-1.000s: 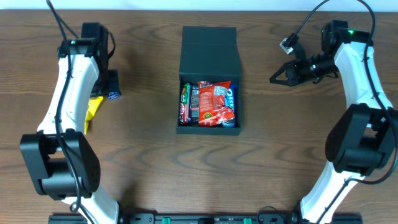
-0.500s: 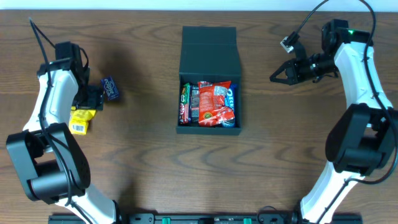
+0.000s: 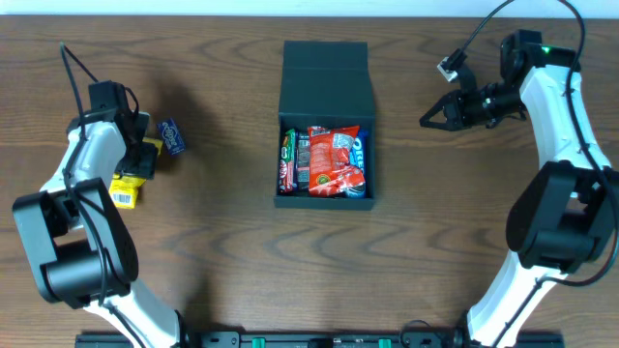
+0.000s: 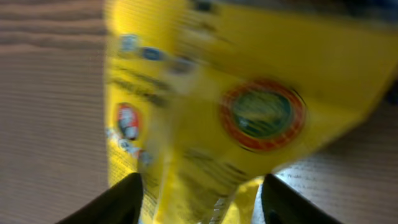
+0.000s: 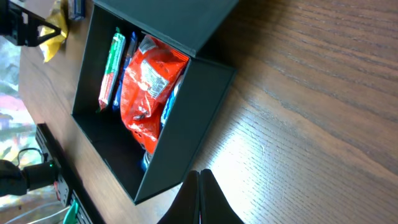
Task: Pack container
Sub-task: 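Move the left gripper back and grasp the yellow snack bag, then carry the yellow snack bag with the left gripper into the box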
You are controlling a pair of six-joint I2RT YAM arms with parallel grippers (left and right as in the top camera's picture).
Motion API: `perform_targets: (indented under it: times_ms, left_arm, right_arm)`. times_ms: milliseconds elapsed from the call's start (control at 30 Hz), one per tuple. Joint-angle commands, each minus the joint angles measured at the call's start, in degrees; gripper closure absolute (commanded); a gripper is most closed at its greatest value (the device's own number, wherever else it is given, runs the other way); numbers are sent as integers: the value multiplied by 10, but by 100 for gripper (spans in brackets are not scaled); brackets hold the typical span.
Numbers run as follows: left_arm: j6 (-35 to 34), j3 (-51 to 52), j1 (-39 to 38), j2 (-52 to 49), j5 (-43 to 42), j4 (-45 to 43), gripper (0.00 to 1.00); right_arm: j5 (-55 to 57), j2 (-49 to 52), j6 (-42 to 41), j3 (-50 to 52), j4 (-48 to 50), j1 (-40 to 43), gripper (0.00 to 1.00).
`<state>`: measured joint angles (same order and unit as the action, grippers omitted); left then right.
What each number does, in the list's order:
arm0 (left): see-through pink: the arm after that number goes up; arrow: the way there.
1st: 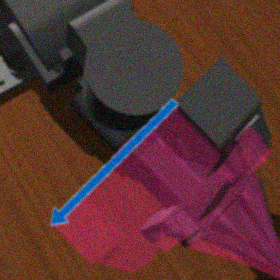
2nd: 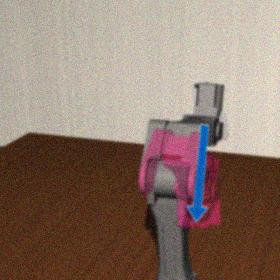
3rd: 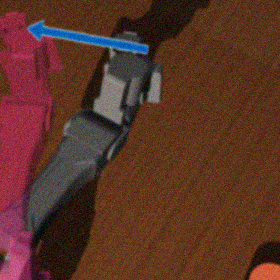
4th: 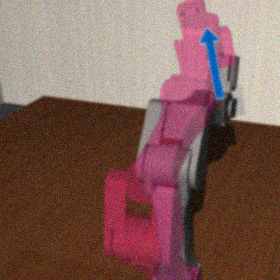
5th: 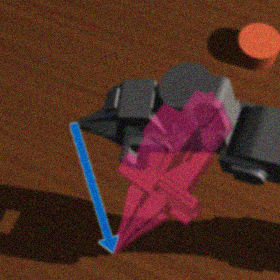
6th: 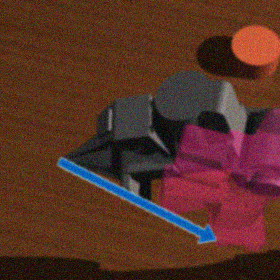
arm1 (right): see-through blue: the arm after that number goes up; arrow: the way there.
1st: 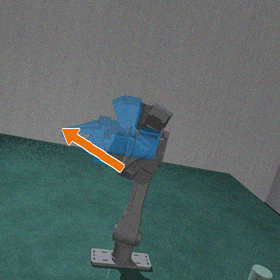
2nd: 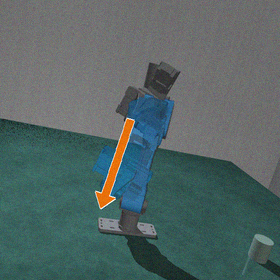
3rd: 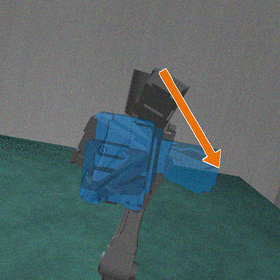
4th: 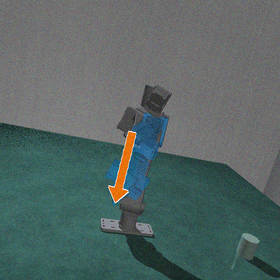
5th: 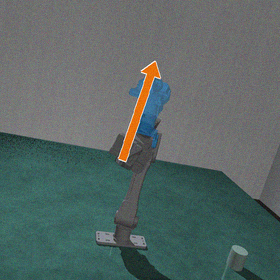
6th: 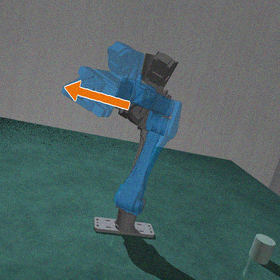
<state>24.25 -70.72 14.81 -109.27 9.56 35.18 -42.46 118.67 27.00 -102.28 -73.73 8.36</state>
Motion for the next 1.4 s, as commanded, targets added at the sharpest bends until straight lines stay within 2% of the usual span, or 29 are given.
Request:
perform_targets:
  times_ms: [0,133,200,267,333,533,733,833,933,1100,1267,1367]
  left_arm:
    - [-1,3,3,-21,-4,-1,57]
    - [-33,3,3,-23,-4,-1,74]
    - [-52,0,3,-23,-4,2,79]
    - [-82,-7,2,-23,-4,11,89]
    - [-110,-19,2,-23,-4,25,94]
    - [-203,-102,-6,-12,-6,111,94]
    - [-243,-212,-66,22,-6,179,94]
    - [-245,-251,-121,42,-6,186,94]
    - [-277,-273,-199,51,-4,182,94]
    - [-386,-274,-328,38,-4,162,94]
    - [-502,-274,-417,11,-4,154,94]
    - [-513,-274,-458,-10,-1,142,94]
  right_arm:
    - [-11,-2,-9,-11,-2,2,98]
    - [-11,-2,-9,-11,-2,2,98]
    - [-11,-2,-9,-11,-2,2,99]
    - [-11,-2,-9,-11,-2,2,98]
    - [-11,-2,-8,-11,-2,2,98]
    - [-11,-2,-8,-11,1,2,98]
    - [-11,-2,-9,-11,11,2,99]
    - [-11,-2,-9,-11,13,3,99]
    - [-11,-2,-12,-11,17,5,99]
    - [-11,-2,-26,-11,39,21,99]
    - [-11,-2,-34,-11,54,50,99]
    - [-11,-2,-34,-11,54,63,99]
